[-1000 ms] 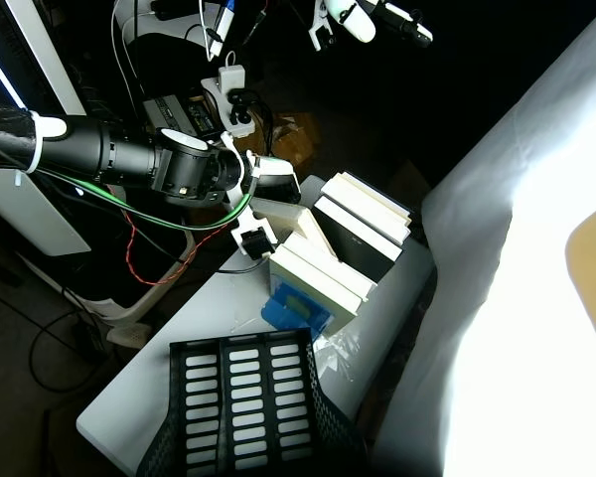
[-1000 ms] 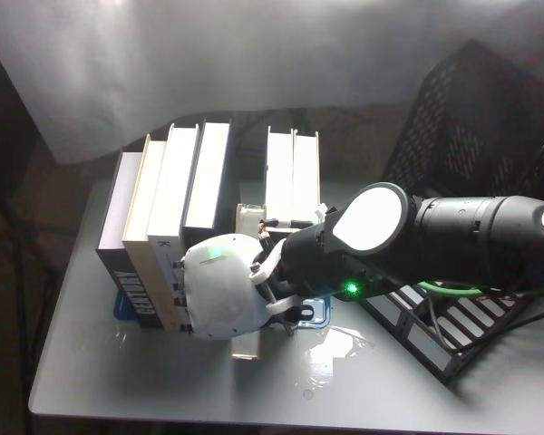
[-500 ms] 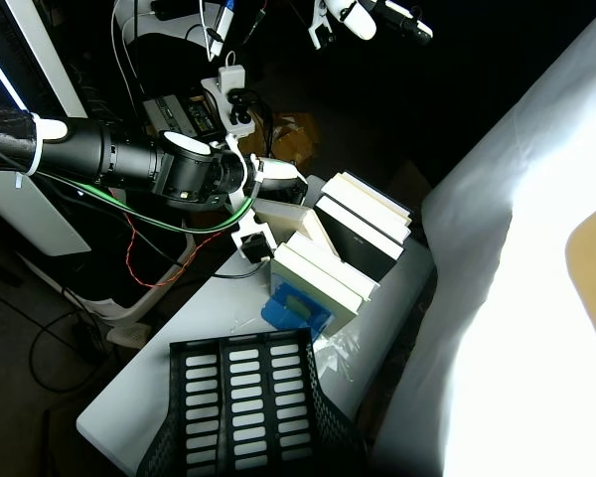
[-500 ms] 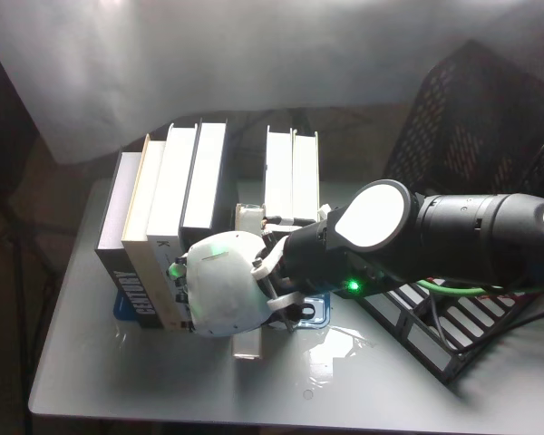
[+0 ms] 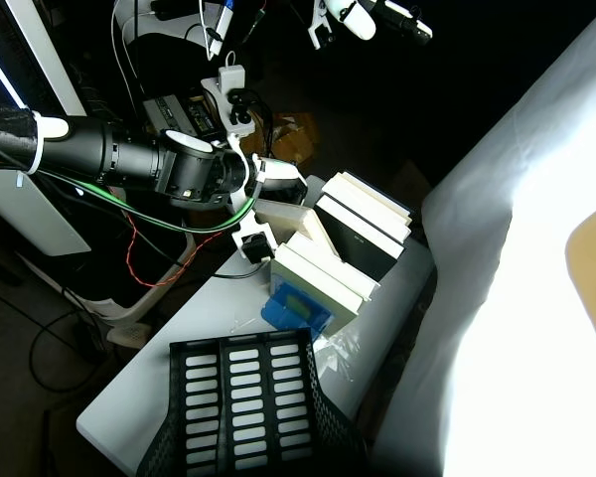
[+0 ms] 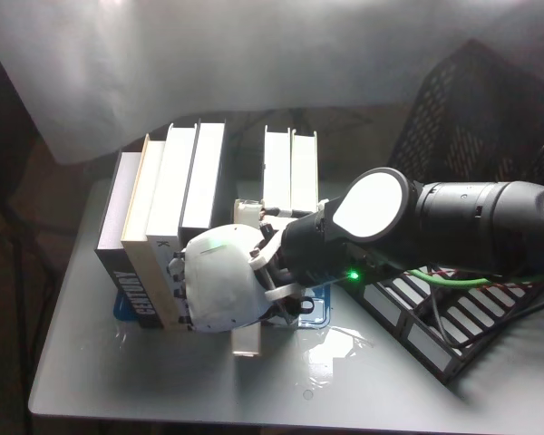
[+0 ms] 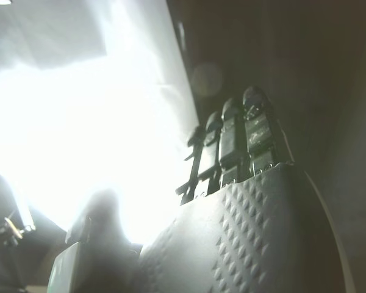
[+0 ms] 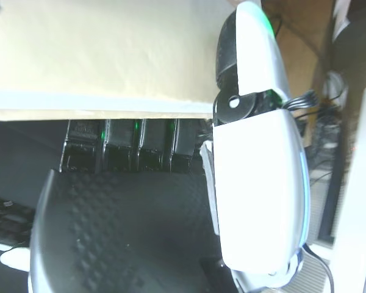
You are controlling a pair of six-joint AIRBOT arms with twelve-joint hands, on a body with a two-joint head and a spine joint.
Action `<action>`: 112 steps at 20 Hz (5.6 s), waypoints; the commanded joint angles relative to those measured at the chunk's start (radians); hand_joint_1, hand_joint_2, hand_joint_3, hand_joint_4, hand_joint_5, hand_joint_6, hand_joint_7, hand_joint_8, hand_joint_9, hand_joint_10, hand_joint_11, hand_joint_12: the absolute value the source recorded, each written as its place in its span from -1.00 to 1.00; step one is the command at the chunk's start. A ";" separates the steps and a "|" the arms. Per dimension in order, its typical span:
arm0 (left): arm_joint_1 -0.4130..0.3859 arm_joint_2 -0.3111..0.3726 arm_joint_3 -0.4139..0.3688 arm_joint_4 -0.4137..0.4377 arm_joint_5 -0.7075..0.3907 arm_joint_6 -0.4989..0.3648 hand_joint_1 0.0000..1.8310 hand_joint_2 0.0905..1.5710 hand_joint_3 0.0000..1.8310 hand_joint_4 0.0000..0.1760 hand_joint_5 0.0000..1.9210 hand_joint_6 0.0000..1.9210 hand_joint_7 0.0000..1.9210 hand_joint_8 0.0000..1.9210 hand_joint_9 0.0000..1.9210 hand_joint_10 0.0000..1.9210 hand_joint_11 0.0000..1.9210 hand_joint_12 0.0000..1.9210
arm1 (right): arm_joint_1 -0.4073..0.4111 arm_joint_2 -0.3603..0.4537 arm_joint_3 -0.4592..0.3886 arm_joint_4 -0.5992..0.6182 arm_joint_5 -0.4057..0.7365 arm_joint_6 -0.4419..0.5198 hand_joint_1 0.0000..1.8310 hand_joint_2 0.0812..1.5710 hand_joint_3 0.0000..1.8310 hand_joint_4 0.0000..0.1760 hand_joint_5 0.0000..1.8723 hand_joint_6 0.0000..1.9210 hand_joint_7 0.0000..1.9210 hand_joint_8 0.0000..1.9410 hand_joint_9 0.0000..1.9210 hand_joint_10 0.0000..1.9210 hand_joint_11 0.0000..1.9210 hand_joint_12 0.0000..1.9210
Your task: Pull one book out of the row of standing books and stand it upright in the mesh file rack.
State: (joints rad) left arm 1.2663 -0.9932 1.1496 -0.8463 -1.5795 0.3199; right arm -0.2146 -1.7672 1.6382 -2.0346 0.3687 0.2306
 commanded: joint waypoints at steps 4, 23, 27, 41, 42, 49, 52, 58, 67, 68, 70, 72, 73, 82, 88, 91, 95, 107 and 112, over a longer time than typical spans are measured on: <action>0.005 0.017 0.001 -0.023 -0.130 -0.003 -1.00 0.70 -1.00 -1.00 -1.00 -1.00 -1.00 -1.00 -1.00 -1.00 -1.00 -1.00 | 0.039 0.065 -0.037 0.004 0.049 0.041 0.50 0.41 -1.00 -1.00 -0.05 0.12 0.08 0.02 -0.19 0.41 -0.48 0.89; 0.001 0.021 0.002 -0.019 -0.131 -0.003 -0.96 0.70 -1.00 -1.00 -1.00 -1.00 -1.00 -1.00 -1.00 -1.00 -1.00 -1.00 | 0.198 0.209 -0.072 0.118 0.184 0.135 0.42 0.58 -0.99 -1.00 -0.26 0.22 -0.25 0.60 -0.28 0.83 -0.32 1.00; -0.001 0.022 0.003 -0.019 -0.136 -0.003 -0.93 0.70 -1.00 -1.00 -1.00 -1.00 -1.00 -1.00 -1.00 -1.00 -1.00 -1.00 | 0.226 0.230 -0.056 0.166 0.193 0.150 0.23 0.62 -1.00 -1.00 -0.21 0.52 -0.36 0.54 -0.53 0.52 -0.80 1.00; -0.018 0.026 0.005 0.002 -0.126 -0.003 -0.99 0.69 -1.00 -1.00 -1.00 -1.00 -1.00 -1.00 -1.00 -1.00 -1.00 -1.00 | 0.323 0.318 -0.052 0.172 0.230 0.292 0.29 0.52 -1.00 -1.00 -0.20 0.35 -0.09 0.33 -0.21 0.45 -0.61 0.99; -0.019 0.026 0.005 0.003 -0.125 -0.003 -1.00 0.69 -1.00 -1.00 -1.00 -1.00 -1.00 -1.00 -1.00 -1.00 -1.00 -1.00 | 0.331 0.328 -0.055 0.172 0.235 0.304 0.27 0.51 -1.00 -0.83 -0.16 0.33 -0.12 0.33 -0.28 0.46 -0.69 1.00; -0.026 0.028 0.006 0.010 -0.118 -0.003 -0.98 0.70 -1.00 -0.72 -1.00 -1.00 -1.00 -1.00 -1.00 -1.00 -1.00 -1.00 | 0.390 0.387 -0.064 0.161 0.266 0.374 0.33 0.47 -1.00 -1.00 -0.13 0.17 -0.02 0.31 0.00 0.54 -0.31 0.94; -0.027 0.029 0.006 0.012 -0.117 -0.003 -1.00 0.69 -1.00 -0.86 -1.00 -1.00 -1.00 -1.00 -1.00 -1.00 -1.00 -1.00 | 0.414 0.408 -0.067 0.159 0.266 0.394 0.33 0.52 -1.00 -1.00 -0.17 0.18 -0.11 0.51 -0.13 0.73 -0.42 1.00; -0.037 0.029 0.006 0.022 -0.111 -0.003 -1.00 0.68 -1.00 -0.89 -1.00 -1.00 -1.00 -1.00 -1.00 -1.00 -1.00 -1.00 | 0.478 0.470 -0.108 0.071 0.266 0.479 0.32 0.48 -1.00 -1.00 -0.15 0.21 -0.02 0.29 -0.11 0.41 -0.56 0.89; -0.050 0.029 0.008 0.035 -0.090 -0.003 -0.98 0.70 -1.00 -1.00 -1.00 -1.00 -1.00 -1.00 -1.00 -1.00 -1.00 -1.00 | 0.538 0.532 -0.136 0.032 0.241 0.513 0.48 0.47 -1.00 -1.00 -0.17 0.27 -0.08 0.28 -0.18 0.44 -0.61 0.74; -0.051 0.029 0.008 0.035 -0.090 -0.003 -0.97 0.71 -0.99 -1.00 -1.00 -1.00 -1.00 -1.00 -1.00 -1.00 -1.00 -1.00 | 0.543 0.539 -0.138 0.031 0.237 0.513 0.48 0.47 -1.00 -1.00 -0.14 0.23 -0.07 0.26 -0.16 0.43 -0.56 0.75; -0.051 0.029 0.008 0.037 -0.088 -0.003 -1.00 0.71 -0.99 -1.00 -1.00 -1.00 -1.00 -1.00 -1.00 -1.00 -1.00 -1.00 | 0.551 0.553 -0.145 -0.007 0.229 0.539 0.49 0.45 -1.00 -1.00 -0.14 0.20 -0.07 0.22 -0.12 0.42 -0.42 0.69; -0.053 0.029 0.008 0.038 -0.087 -0.003 -0.99 0.73 -0.99 -1.00 -1.00 -1.00 -1.00 -1.00 -1.00 -1.00 -1.00 -1.00 | 0.558 0.570 -0.152 -0.050 0.216 0.563 0.49 0.45 -1.00 -1.00 -0.12 0.21 -0.07 0.18 -0.11 0.41 -0.39 0.68; -0.053 0.030 0.007 0.038 -0.087 -0.003 -0.99 0.73 -0.99 -1.00 -1.00 -1.00 -1.00 -1.00 -1.00 -1.00 -1.00 -1.00 | 0.558 0.579 -0.152 -0.064 0.207 0.573 0.48 0.46 -1.00 -1.00 -0.12 0.24 -0.10 0.21 -0.12 0.42 -0.40 0.70; -0.053 0.041 -0.007 0.047 -0.086 -0.003 -0.97 0.75 -1.00 -1.00 -1.00 -1.00 -1.00 -1.00 -1.00 -1.00 -1.00 -1.00 | 0.509 0.656 -0.180 -0.151 0.141 0.620 0.32 0.48 -1.00 -1.00 -0.17 0.24 -0.04 0.30 -0.13 0.47 -0.57 0.96; -0.053 0.048 -0.022 0.071 -0.097 -0.003 -0.73 0.83 -0.99 -1.00 -1.00 -1.00 -1.00 -1.00 -1.00 -1.00 -1.00 -1.00 | 0.475 0.682 -0.213 -0.142 0.116 0.593 0.27 0.52 -1.00 -0.86 -0.17 0.36 -0.14 0.35 -0.28 0.31 -0.86 0.90; -0.053 0.050 -0.031 0.081 -0.105 -0.003 -0.44 0.85 -1.00 -1.00 -0.98 -0.99 -1.00 -1.00 -1.00 -1.00 -1.00 -1.00 | 0.458 0.678 -0.215 -0.142 0.104 0.573 0.26 0.56 -1.00 -0.85 -0.22 0.44 -0.21 0.42 -0.28 0.35 -0.69 0.83; -0.044 0.057 -0.046 0.098 -0.133 -0.003 -0.49 0.87 -1.00 -1.00 -0.97 -1.00 -1.00 -1.00 -1.00 -1.00 -1.00 -1.00 | 0.430 0.652 -0.213 -0.105 0.085 0.506 0.46 0.53 -1.00 -1.00 -0.26 0.45 -0.15 0.27 -0.22 0.53 -0.48 0.68; -0.044 0.043 -0.036 0.127 -0.139 -0.003 -0.71 0.88 -1.00 -1.00 -0.95 -1.00 -1.00 -1.00 -1.00 -1.00 -1.00 -1.00 | 0.369 0.595 -0.179 -0.104 0.032 0.443 0.45 0.55 -1.00 -1.00 -0.20 0.44 -0.20 0.34 -0.32 0.61 -0.54 0.81; -0.044 0.037 -0.028 0.127 -0.132 -0.003 -0.74 0.91 -1.00 -1.00 -0.96 -1.00 -1.00 -1.00 -1.00 -1.00 -1.00 -1.00 | 0.346 0.566 -0.145 -0.116 0.011 0.420 0.31 0.59 -1.00 -1.00 -0.15 0.50 -0.33 0.42 -0.55 0.47 -0.89 0.93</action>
State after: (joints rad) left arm 1.2217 -0.9581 1.1137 -0.6998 -1.5856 0.3191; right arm 0.1230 -1.2171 1.4876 -2.1746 0.4377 0.6632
